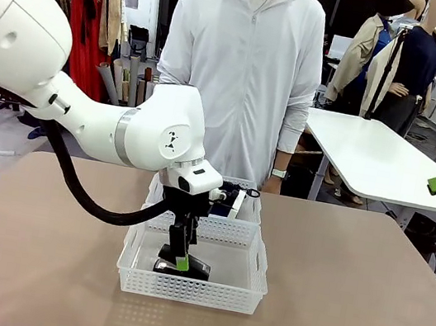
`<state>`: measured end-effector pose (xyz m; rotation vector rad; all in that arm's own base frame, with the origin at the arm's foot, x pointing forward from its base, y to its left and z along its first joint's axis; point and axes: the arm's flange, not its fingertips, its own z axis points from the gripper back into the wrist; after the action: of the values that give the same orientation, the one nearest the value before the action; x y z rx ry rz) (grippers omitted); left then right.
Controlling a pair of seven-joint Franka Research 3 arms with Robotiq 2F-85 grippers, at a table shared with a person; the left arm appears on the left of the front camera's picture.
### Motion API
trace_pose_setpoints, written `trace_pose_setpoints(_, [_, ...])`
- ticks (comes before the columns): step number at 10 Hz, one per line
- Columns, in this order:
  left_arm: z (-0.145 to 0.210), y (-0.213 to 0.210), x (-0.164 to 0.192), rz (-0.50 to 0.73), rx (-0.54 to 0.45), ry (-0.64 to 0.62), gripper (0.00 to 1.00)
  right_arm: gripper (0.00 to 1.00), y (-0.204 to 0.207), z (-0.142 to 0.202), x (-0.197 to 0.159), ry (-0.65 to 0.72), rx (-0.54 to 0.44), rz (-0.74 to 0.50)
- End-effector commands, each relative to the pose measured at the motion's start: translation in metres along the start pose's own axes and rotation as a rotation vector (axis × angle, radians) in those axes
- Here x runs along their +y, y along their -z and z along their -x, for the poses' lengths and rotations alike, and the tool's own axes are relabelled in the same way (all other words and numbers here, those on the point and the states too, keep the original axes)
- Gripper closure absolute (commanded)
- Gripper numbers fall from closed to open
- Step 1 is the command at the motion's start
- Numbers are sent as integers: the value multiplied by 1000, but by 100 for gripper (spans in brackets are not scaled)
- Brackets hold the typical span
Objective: Distribute items into two baskets.
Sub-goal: Place the picked Stapler into the Organizing basket as instructed by the person.
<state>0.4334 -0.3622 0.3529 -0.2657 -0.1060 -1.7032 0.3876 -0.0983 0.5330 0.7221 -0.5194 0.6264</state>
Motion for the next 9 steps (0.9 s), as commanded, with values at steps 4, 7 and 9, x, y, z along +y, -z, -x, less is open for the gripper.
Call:
trace_pose_setpoints(4, [12, -81, -23, -199, 55, -140, 0, 0, 1, -1, 2, -1, -2, -2])
trace_pose_setpoints(7, [46, -161, -41, -317, 23, -296, 0, 0, 1, -1, 2, -1, -2, -2])
trace_pose_setpoints(9, [85, -184, -43, -341, -28, -365, 0, 0, 1, -1, 2, -1, -2, -2])
